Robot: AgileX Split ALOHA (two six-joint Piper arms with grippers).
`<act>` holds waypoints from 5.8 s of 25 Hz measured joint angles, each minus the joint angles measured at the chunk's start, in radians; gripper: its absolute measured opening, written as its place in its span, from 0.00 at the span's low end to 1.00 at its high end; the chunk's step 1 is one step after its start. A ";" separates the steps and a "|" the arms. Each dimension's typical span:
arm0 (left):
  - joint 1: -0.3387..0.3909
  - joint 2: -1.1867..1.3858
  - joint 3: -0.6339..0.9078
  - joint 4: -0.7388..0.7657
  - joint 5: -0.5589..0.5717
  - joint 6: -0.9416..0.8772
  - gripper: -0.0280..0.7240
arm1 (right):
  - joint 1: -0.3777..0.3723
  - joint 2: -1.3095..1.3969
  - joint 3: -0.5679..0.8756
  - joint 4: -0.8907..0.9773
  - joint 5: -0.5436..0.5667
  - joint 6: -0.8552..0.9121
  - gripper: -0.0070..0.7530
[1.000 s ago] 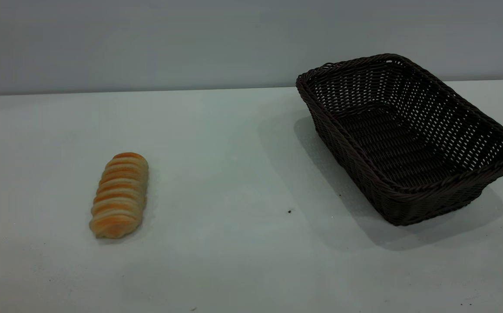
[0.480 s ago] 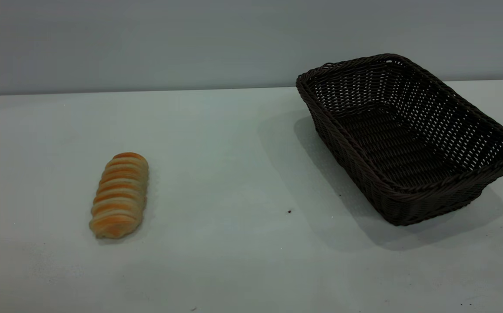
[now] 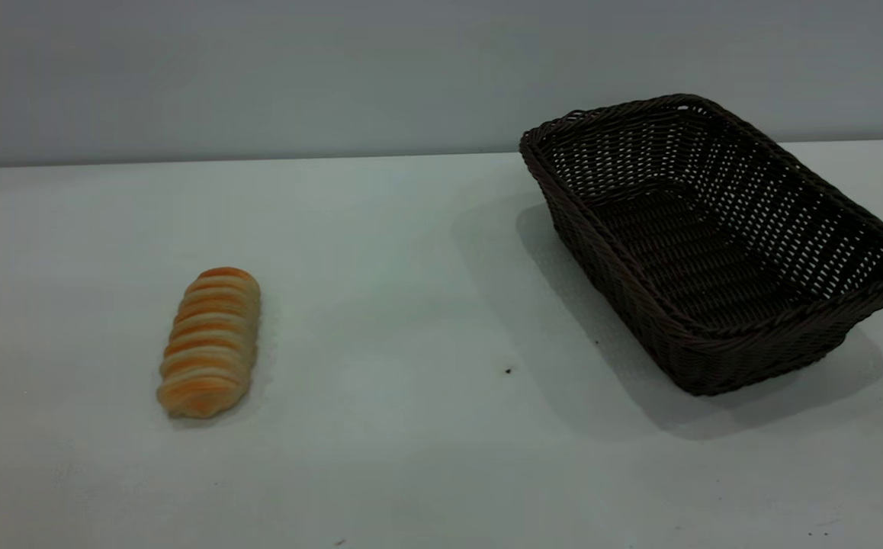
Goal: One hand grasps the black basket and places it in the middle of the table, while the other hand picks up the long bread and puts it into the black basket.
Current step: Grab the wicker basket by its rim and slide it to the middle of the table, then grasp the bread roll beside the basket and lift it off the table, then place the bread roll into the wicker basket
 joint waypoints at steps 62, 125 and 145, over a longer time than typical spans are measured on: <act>0.000 0.349 -0.102 -0.048 -0.089 0.092 0.82 | 0.002 1.578 -0.661 0.529 -0.091 -0.081 0.12; -0.091 1.703 -0.416 -0.292 -0.634 0.139 0.18 | 0.040 0.245 -0.211 0.133 0.280 -0.300 0.64; -0.475 1.356 -0.470 -0.156 -0.682 0.205 0.16 | 0.040 -0.311 0.120 -0.151 0.204 -0.055 0.64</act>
